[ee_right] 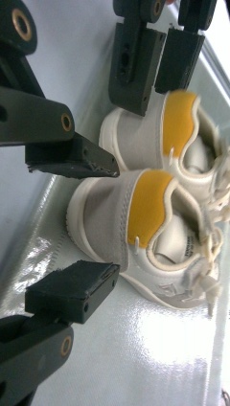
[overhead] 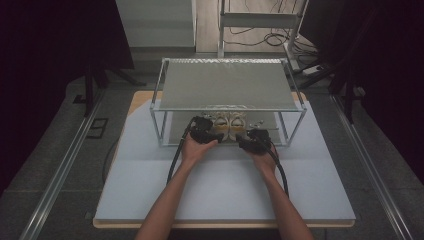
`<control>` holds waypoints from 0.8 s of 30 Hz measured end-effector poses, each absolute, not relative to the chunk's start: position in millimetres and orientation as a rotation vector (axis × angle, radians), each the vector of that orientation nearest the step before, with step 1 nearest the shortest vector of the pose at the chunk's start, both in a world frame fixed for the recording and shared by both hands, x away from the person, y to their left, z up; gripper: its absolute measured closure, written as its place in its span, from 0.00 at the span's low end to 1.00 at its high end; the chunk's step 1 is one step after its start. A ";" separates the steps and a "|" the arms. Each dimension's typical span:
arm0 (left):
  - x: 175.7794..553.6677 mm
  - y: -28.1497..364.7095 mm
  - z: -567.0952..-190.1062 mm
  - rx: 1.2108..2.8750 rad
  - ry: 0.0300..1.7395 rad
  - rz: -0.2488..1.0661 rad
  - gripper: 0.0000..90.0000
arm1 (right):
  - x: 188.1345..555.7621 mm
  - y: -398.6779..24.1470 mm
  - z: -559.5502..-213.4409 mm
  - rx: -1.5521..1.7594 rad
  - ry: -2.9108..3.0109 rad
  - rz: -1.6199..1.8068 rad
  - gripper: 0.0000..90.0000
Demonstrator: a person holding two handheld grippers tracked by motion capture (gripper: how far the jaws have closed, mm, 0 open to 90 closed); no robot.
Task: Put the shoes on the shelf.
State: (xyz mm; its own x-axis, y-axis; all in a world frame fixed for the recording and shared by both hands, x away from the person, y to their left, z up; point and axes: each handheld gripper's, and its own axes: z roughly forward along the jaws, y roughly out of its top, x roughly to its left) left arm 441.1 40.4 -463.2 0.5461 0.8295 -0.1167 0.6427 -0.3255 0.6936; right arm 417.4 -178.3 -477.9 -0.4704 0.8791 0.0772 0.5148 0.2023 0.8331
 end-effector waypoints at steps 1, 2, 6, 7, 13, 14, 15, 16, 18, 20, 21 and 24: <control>445.1 52.1 -459.3 2.195 0.999 0.460 0.40 | 415.2 -178.9 -476.3 1.293 2.066 1.184 0.52; 448.4 57.0 -457.7 2.248 0.864 0.473 0.40 | 413.1 -180.1 -474.8 1.287 2.072 1.192 0.51; 419.0 53.6 -459.5 2.077 1.114 0.339 0.39 | 403.0 -183.4 -469.2 1.259 2.096 1.223 0.50; 415.0 55.9 -459.3 2.078 1.107 0.335 0.39 | 400.1 -184.7 -467.6 1.253 2.099 1.232 0.50; 388.2 68.0 -459.6 2.051 1.119 0.312 0.39 | 380.4 -192.9 -462.3 1.193 2.126 1.267 0.50; 383.6 70.9 -459.6 2.042 1.119 0.307 0.39 | 376.6 -195.0 -462.0 1.180 2.129 1.273 0.50; 379.4 74.3 -459.8 2.038 1.112 0.306 0.39 | 372.8 -197.5 -461.4 1.165 2.130 1.274 0.50; 375.2 77.4 -459.9 2.039 1.109 0.301 0.39 | 368.9 -200.0 -460.7 1.163 2.130 1.279 0.50; 366.8 83.2 -460.9 2.036 1.102 0.294 0.39 | 361.4 -205.3 -459.3 1.160 2.136 1.302 0.50; 357.9 88.7 -462.6 2.035 1.097 0.291 0.39 | 353.6 -210.6 -457.5 1.144 2.139 1.313 0.50; 353.5 91.6 -463.7 2.036 1.092 0.290 0.39 | 349.6 -213.0 -457.2 1.138 2.140 1.316 0.50; 344.9 97.5 -465.9 2.040 1.087 0.291 0.39 | 337.3 -220.9 -458.3 1.117 2.155 1.318 0.50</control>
